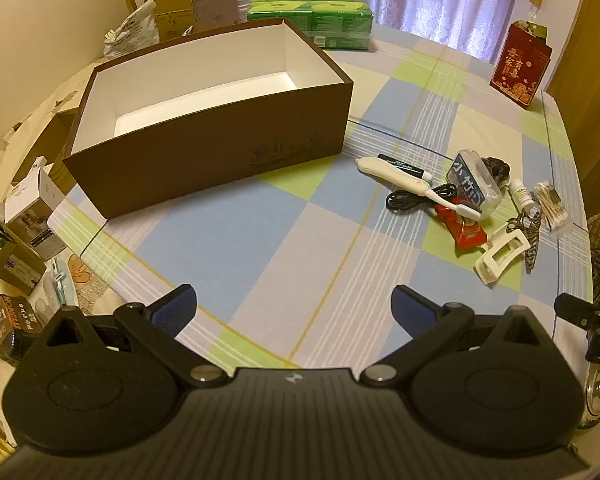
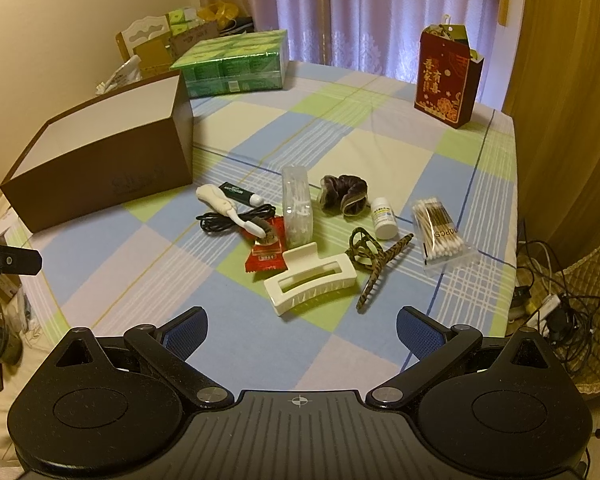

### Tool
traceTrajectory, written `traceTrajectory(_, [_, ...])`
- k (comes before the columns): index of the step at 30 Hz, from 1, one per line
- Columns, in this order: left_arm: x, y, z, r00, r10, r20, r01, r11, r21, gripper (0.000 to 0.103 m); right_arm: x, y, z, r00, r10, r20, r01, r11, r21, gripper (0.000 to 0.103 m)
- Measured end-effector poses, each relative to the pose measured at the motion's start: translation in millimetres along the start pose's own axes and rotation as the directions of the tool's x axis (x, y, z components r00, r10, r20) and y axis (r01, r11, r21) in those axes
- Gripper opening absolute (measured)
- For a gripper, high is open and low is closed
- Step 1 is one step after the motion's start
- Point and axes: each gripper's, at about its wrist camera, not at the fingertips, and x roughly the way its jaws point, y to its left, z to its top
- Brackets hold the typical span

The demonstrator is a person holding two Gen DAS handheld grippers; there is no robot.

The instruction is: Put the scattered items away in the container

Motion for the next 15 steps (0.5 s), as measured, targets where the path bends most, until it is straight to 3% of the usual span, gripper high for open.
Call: traceTrajectory(15, [2.7,-4.2,1.2,1.000,-0.017,-0.008,0.017,1.000,0.010,0.102,2.1,-0.9,0.2,1.000,-0.003,-0.004,0.003,1.000,0.007,0.103])
